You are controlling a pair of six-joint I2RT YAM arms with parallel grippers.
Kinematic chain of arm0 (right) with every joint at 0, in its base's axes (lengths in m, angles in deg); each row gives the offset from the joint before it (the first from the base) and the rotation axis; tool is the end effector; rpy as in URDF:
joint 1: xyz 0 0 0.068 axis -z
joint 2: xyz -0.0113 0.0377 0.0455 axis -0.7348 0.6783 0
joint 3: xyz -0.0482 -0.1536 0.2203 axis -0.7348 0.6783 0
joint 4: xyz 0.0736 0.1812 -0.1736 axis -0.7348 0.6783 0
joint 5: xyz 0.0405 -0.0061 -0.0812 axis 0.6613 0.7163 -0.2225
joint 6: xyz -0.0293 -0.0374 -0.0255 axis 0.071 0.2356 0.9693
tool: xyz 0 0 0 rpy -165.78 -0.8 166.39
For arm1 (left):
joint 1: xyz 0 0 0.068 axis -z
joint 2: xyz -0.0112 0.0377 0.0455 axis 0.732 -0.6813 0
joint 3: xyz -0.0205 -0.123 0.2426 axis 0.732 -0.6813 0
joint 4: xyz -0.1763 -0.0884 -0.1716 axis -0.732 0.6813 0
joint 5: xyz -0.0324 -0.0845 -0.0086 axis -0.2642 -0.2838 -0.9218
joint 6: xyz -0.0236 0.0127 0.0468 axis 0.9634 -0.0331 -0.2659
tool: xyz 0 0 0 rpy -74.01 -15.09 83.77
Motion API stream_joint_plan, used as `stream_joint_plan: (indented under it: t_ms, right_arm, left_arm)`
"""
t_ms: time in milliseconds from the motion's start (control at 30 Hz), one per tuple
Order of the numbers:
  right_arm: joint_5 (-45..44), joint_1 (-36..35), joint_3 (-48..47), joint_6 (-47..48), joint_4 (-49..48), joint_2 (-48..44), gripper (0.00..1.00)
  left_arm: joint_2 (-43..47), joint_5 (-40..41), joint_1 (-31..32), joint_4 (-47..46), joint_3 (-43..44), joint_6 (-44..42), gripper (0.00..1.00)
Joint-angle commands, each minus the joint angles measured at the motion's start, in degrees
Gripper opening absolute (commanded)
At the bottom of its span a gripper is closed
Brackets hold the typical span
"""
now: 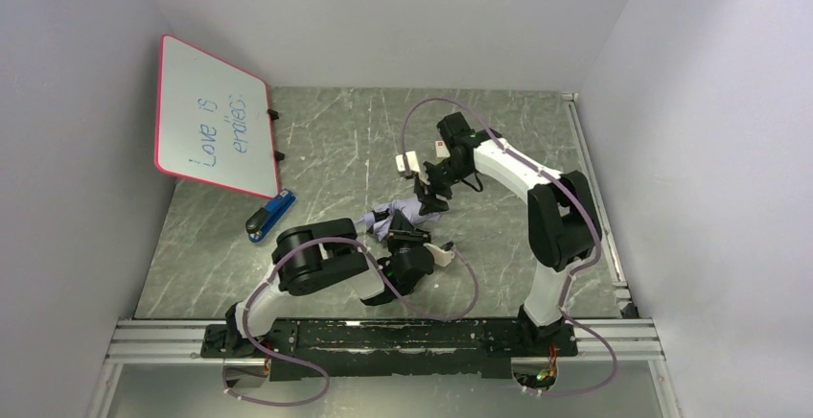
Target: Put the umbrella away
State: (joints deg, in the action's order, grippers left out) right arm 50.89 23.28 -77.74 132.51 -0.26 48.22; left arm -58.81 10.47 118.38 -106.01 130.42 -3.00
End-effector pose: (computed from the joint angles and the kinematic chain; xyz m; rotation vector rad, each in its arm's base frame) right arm 0.3196 0.1698 0.2129 -1.9151 1.5500 0.7816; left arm 0.1445 -0.3339 0.0588 1.3774 1.2961 0.8605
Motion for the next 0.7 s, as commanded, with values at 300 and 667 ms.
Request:
stream_joint_plan:
  t_ms: [300,667]
  right_arm:
    - [-8.6,-3.4,-7.6,2.9,6.0,7.9,0.63]
    - [-10.1,-4.7,-8.1,2.4,7.0,12.9,0.61]
  left_arm:
    - [-5.8,-2.0,1.1,11.0,-6.1,-0.2,0.05]
    - [-6.2,-1.7,1.4,9.2,-6.3,-1.0,0.05]
